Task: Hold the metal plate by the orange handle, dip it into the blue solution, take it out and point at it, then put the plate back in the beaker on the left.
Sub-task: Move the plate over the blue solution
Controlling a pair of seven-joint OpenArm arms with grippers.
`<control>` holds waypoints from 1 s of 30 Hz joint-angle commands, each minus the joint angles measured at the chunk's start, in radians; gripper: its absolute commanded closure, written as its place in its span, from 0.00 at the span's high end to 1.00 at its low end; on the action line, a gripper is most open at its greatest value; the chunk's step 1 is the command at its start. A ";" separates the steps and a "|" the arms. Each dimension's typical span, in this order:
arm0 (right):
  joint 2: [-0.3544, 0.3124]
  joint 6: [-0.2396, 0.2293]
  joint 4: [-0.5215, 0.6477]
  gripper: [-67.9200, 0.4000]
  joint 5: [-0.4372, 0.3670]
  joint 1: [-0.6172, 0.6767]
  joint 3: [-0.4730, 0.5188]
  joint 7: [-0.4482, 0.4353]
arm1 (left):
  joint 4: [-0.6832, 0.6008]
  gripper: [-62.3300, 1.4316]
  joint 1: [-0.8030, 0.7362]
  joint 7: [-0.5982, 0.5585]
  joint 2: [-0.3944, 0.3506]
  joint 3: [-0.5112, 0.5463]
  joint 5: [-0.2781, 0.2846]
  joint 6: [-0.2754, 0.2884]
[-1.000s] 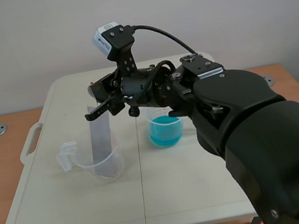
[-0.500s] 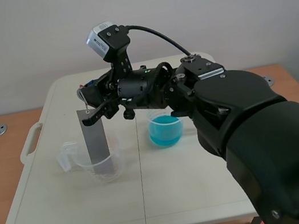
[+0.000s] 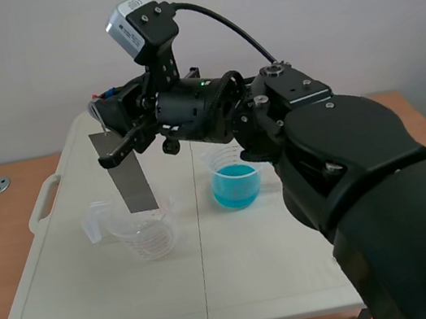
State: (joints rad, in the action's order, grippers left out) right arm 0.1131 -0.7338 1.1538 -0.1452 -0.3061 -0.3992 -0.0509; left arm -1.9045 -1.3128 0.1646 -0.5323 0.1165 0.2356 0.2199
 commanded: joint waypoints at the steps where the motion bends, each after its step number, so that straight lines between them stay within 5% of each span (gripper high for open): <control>1: -0.009 -0.012 0.047 0.02 -0.012 -0.006 -0.008 -0.016 | -0.006 0.05 -0.004 -0.010 0.000 0.003 0.007 0.003; 20: -0.146 -0.012 0.478 0.02 -0.019 0.079 -0.007 0.026 | -0.006 0.05 -0.004 -0.011 0.000 0.003 0.007 0.003; 30: -0.248 -0.012 0.631 0.02 -0.075 0.118 0.078 0.061 | -0.006 0.05 0.018 -0.006 0.000 0.003 0.007 0.003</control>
State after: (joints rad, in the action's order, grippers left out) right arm -0.1268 -0.7403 1.7702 -0.1978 -0.1753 -0.3309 0.0254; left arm -1.9041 -1.3018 0.1654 -0.5323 0.1165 0.2356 0.2203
